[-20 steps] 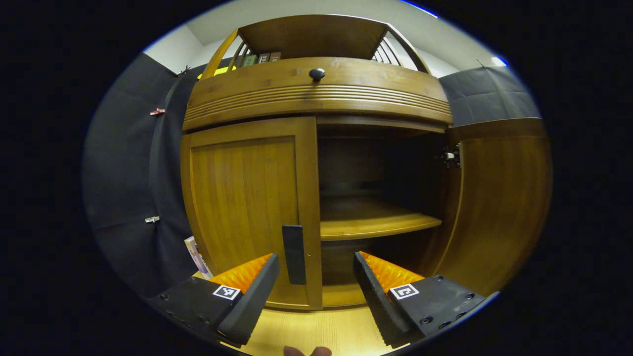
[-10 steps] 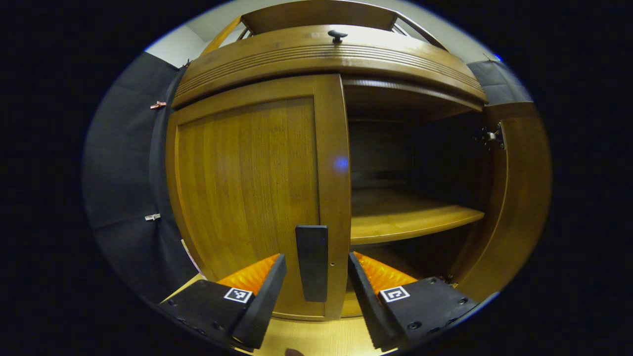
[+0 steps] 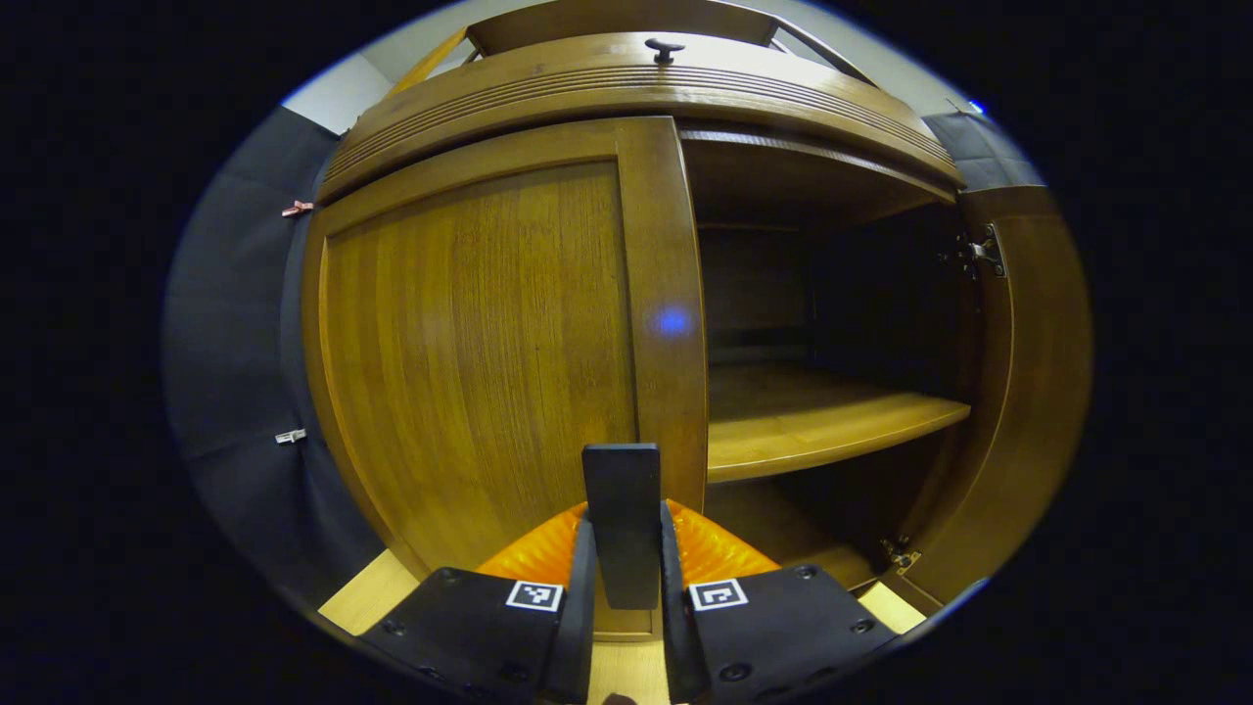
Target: Open the right door of the double-door shoe cabinet with the right hand, and open the left door with the left hand.
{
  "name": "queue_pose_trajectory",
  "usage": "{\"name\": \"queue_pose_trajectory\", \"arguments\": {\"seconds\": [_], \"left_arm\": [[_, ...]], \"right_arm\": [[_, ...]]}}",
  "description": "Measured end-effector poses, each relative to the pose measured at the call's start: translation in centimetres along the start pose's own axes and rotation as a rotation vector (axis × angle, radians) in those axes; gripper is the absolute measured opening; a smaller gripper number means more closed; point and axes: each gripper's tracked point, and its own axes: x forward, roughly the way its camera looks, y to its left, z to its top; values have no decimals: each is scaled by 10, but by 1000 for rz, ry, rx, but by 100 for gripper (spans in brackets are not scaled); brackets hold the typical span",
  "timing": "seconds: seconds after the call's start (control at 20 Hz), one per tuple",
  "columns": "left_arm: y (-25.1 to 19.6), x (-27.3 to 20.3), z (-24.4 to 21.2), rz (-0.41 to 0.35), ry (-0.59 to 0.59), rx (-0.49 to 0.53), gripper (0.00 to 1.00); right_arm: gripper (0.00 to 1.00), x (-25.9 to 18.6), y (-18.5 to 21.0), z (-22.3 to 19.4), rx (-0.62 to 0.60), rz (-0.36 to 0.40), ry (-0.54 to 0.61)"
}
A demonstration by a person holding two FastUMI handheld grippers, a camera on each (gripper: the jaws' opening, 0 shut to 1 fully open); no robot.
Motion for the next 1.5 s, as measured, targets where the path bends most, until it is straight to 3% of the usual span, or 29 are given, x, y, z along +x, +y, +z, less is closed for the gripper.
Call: {"name": "queue_pose_trajectory", "arguments": {"seconds": [0.85, 1.5], "left_arm": [[55, -131, -26, -59, 32, -12, 30], [136, -196, -43, 9, 24, -28, 20]], "right_arm": [[98, 0, 102, 10, 6, 154, -36], [98, 11, 176, 17, 7, 251, -53]]}}
